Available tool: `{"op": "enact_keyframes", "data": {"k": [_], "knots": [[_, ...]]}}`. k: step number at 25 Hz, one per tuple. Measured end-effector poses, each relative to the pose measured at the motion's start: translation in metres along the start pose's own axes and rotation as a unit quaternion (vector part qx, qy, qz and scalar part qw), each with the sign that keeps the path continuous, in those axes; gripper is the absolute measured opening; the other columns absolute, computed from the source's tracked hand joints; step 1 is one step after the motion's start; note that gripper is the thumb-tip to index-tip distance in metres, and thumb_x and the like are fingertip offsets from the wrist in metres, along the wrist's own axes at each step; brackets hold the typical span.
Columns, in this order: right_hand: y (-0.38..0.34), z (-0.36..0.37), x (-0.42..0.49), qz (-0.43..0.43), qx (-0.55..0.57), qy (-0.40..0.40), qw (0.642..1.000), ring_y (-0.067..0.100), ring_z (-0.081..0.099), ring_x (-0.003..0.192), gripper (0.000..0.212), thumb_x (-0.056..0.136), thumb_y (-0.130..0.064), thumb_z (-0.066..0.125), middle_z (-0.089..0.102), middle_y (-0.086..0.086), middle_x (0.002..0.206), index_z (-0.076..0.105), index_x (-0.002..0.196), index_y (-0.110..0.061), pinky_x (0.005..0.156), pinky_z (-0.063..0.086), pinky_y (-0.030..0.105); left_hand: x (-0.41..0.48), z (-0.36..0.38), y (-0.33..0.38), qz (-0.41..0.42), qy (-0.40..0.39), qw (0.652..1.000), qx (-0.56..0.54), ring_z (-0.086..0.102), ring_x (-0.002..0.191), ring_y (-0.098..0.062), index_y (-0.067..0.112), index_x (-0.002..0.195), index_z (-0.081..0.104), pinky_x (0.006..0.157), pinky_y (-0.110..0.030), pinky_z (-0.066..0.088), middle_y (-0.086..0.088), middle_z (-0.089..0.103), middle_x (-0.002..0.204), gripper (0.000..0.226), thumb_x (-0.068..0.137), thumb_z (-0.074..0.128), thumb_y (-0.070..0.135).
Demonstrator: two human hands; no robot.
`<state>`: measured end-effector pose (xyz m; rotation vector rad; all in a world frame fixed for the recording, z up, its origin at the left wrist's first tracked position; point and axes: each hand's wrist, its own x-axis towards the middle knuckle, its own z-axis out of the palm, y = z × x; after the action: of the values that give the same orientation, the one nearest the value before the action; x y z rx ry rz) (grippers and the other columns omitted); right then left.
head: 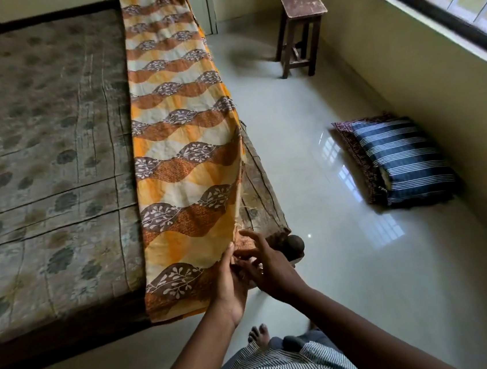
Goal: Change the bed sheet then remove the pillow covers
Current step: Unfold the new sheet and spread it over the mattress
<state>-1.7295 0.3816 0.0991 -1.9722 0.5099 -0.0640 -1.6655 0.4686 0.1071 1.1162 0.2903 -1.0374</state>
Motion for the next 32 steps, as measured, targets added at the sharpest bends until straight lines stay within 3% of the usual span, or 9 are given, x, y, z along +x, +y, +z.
{"op": "enact_keyframes", "data": {"k": [2, 6, 10, 16, 19, 23, 26, 29, 32], "knots": [[0.005, 0.007, 0.000, 0.024, 0.069, 0.031, 0.997, 0.006, 0.066, 0.094, 0.041, 0.092, -0.015, 0.057, 0.066, -0.007, 0.112, 0.039, 0.128, -0.025, 0.080, 0.055, 0.025, 0.003, -0.007, -0.002, 0.006, 0.026, 1.000, -0.012, 0.062, 0.072, -0.020, 0.010, 0.103, 0.059, 0.068, -0.037, 0.050, -0.007, 0.064, 0.076, 0.032, 0.091, 0.048, 0.037], [0.008, 0.007, 0.001, 0.067, 0.096, 0.150, 0.982, 0.001, 0.062, 0.081, 0.020, 0.083, -0.009, 0.068, 0.065, -0.003, 0.097, 0.059, 0.100, -0.015, 0.071, 0.051, 0.017, 0.001, -0.003, -0.014, 0.020, 0.060, 0.998, -0.026, 0.064, 0.088, -0.028, 0.000, 0.108, 0.058, 0.086, -0.045, 0.050, -0.019, 0.065, 0.095, 0.027, 0.096, 0.045, 0.020], [0.003, 0.002, 0.001, 0.053, 0.050, 0.174, 0.982, 0.004, 0.062, 0.079, 0.020, 0.079, -0.019, 0.073, 0.063, -0.005, 0.092, 0.071, 0.099, -0.017, 0.069, 0.047, 0.008, 0.004, -0.002, -0.012, -0.014, 0.054, 0.997, -0.052, 0.060, 0.102, -0.034, -0.004, 0.113, 0.056, 0.104, -0.053, 0.035, -0.026, 0.061, 0.111, 0.034, 0.098, 0.040, 0.023], [-0.006, -0.003, -0.004, 0.019, -0.028, 0.174, 0.984, 0.006, 0.062, 0.083, 0.036, 0.076, -0.032, 0.076, 0.063, -0.003, 0.100, 0.071, 0.107, -0.016, 0.076, 0.054, 0.020, -0.003, 0.007, -0.006, -0.030, 0.043, 0.997, -0.058, 0.070, 0.069, -0.018, 0.005, 0.097, 0.063, 0.078, -0.037, 0.047, -0.010, 0.073, 0.078, 0.034, 0.099, 0.035, 0.024], [-0.007, -0.009, -0.005, -0.008, -0.060, 0.174, 0.983, 0.007, 0.063, 0.084, 0.032, 0.078, -0.029, 0.075, 0.066, -0.001, 0.103, 0.072, 0.105, -0.013, 0.076, 0.055, 0.021, -0.003, 0.009, -0.004, -0.028, 0.026, 0.998, -0.049, 0.070, 0.078, -0.021, 0.005, 0.104, 0.062, 0.076, -0.035, 0.051, -0.014, 0.071, 0.089, 0.036, 0.099, 0.035, 0.028], [-0.005, -0.012, -0.004, -0.027, -0.097, 0.200, 0.975, 0.000, 0.060, 0.067, 0.009, 0.080, -0.019, 0.071, 0.071, -0.001, 0.085, 0.075, 0.085, -0.012, 0.063, 0.048, 0.013, -0.005, 0.019, -0.007, -0.005, 0.038, 0.999, -0.020, 0.064, 0.087, -0.025, -0.002, 0.112, 0.056, 0.072, -0.033, 0.052, -0.021, 0.064, 0.101, 0.033, 0.099, 0.037, 0.021], [0.002, -0.024, -0.003, 0.083, 0.013, 0.219, 0.972, -0.007, 0.057, 0.064, 0.009, 0.085, -0.016, 0.066, 0.068, -0.006, 0.078, 0.075, 0.089, -0.015, 0.061, 0.040, 0.006, -0.003, 0.023, -0.006, 0.010, 0.062, 0.998, -0.031, 0.058, 0.082, -0.021, 0.001, 0.115, 0.053, 0.063, -0.026, 0.056, -0.015, 0.061, 0.092, 0.026, 0.099, 0.037, 0.014], [0.026, -0.039, -0.010, 0.199, 0.202, 0.272, 0.920, 0.011, 0.067, 0.079, 0.015, 0.088, -0.016, 0.063, 0.071, -0.003, 0.085, 0.072, 0.084, -0.028, 0.075, 0.054, 0.025, 0.003, 0.027, 0.001, 0.028, 0.067, 0.996, -0.043, 0.053, 0.081, -0.016, 0.005, 0.126, 0.043, 0.087, -0.033, 0.046, -0.009, 0.056, 0.094, 0.029, 0.099, 0.036, 0.011], [0.046, -0.055, -0.029, 0.230, 0.246, 0.322, 0.885, 0.015, 0.070, 0.077, 0.022, 0.088, -0.016, 0.062, 0.072, -0.004, 0.082, 0.069, 0.078, -0.034, 0.083, 0.056, 0.040, 0.005, 0.033, 0.003, 0.019, 0.050, 0.998, -0.015, 0.054, 0.101, -0.023, 0.001, 0.132, 0.040, 0.097, -0.037, 0.039, -0.014, 0.053, 0.115, 0.034, 0.099, 0.034, 0.009]]}}
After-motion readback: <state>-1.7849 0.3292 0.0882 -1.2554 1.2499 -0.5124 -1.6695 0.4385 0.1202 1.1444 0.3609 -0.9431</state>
